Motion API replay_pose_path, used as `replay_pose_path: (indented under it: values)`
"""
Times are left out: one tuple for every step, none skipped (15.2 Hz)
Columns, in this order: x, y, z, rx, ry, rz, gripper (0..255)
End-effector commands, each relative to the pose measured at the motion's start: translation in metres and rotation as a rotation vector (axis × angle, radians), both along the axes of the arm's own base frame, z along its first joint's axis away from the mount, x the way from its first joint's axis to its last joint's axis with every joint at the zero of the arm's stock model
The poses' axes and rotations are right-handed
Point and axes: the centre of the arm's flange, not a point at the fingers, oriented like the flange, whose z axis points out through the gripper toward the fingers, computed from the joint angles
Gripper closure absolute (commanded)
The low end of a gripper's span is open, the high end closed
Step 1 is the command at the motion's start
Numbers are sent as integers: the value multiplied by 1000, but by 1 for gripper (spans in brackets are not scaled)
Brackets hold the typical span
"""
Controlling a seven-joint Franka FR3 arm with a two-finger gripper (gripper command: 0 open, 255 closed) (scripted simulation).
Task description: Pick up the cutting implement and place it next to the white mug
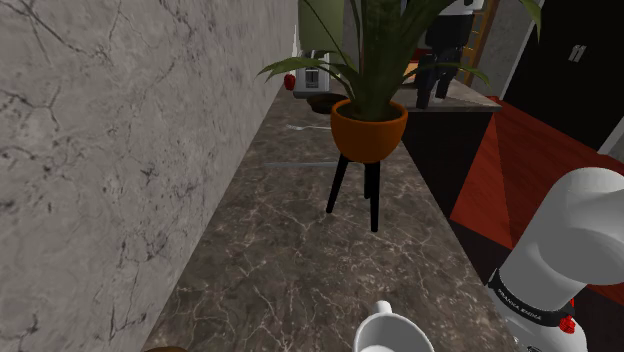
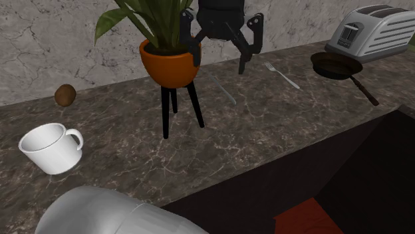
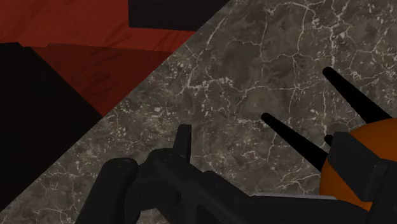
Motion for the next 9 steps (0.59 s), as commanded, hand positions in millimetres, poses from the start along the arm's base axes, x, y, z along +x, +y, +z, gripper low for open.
replay_pose_path:
  values:
    - [0, 0, 0, 0, 0, 0, 0]
    - [11, -1, -7, 0, 1, 25, 0]
    - [23, -2, -14, 0, 2, 51, 0]
    - [34, -3, -21, 0, 3, 76, 0]
    - [45, -4, -28, 0, 5, 102, 0]
    - [57, -4, -35, 0, 6, 127, 0]
    - [68, -4, -42, 0, 7, 153, 0]
    - [79, -4, -49, 0, 8, 178, 0]
    - [91, -3, -56, 0, 9, 204, 0]
